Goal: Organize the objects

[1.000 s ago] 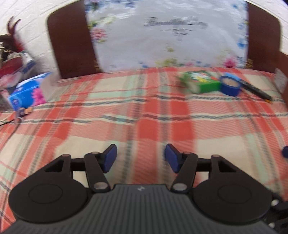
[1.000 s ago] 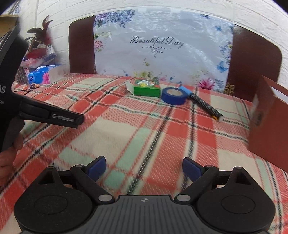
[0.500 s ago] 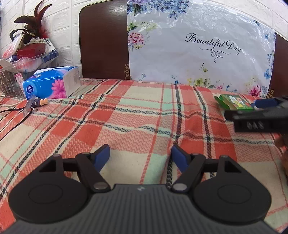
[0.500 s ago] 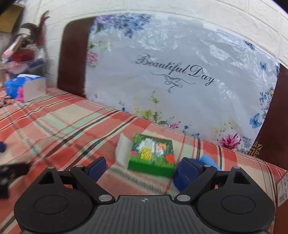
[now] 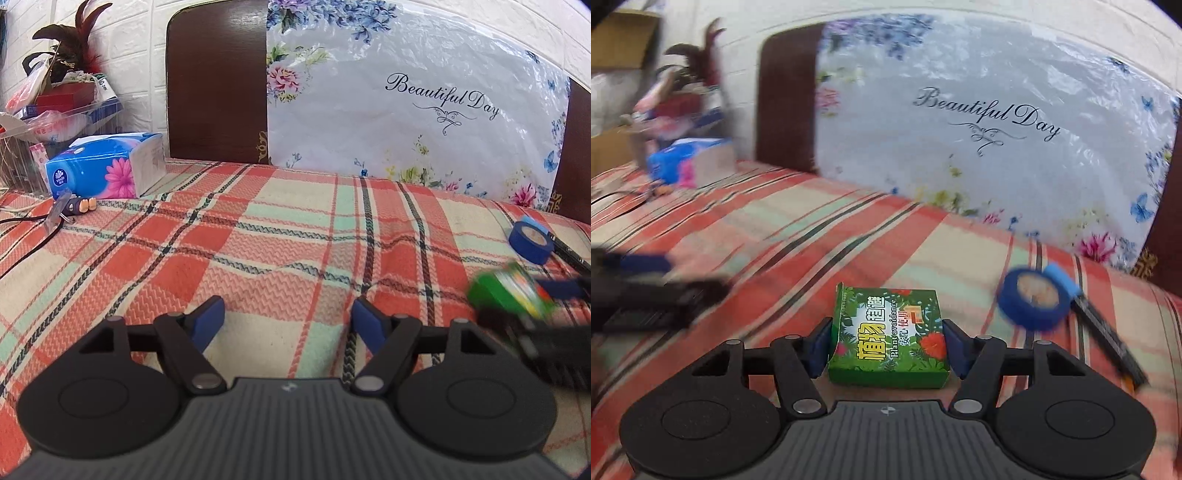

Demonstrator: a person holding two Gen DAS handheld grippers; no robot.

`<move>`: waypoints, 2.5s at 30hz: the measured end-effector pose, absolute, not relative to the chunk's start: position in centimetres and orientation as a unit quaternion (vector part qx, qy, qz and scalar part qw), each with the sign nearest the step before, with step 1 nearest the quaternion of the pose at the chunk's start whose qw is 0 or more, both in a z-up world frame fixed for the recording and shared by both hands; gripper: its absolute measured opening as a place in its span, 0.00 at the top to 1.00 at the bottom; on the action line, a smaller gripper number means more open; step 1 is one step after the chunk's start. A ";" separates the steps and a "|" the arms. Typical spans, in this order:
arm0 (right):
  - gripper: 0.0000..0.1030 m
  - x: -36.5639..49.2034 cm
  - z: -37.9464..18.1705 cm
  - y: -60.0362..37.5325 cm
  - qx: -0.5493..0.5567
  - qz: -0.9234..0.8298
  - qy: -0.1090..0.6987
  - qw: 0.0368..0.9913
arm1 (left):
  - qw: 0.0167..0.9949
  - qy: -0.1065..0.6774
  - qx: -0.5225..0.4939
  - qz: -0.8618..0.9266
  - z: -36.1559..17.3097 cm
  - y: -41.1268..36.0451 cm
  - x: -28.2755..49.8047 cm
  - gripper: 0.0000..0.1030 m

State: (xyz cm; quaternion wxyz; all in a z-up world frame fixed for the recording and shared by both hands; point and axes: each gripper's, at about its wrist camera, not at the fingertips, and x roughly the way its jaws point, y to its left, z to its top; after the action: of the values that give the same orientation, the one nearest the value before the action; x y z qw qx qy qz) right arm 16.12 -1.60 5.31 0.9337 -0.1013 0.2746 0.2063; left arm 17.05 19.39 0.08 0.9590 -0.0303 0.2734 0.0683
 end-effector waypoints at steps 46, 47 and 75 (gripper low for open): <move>0.43 0.3 4.9 -10.5 -0.051 0.142 0.280 0.948 | 0.866 0.466 -0.119 -0.138 3.2 1.8 8.4 0.57; 0.43 0.0 4.9 -11.2 -0.048 0.134 0.282 0.949 | 0.865 0.467 -0.114 -0.145 3.2 1.0 8.2 0.57; 0.38 -4.4 4.3 -20.6 0.006 0.020 0.276 0.961 | 0.853 0.453 -0.019 -0.257 2.2 -11.5 6.3 0.42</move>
State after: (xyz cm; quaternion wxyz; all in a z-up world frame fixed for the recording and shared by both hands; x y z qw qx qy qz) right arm -4.41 -20.59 4.33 0.9609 0.0059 0.2762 0.0199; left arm 6.30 -11.51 2.15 0.8534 -0.0187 0.4534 -0.2566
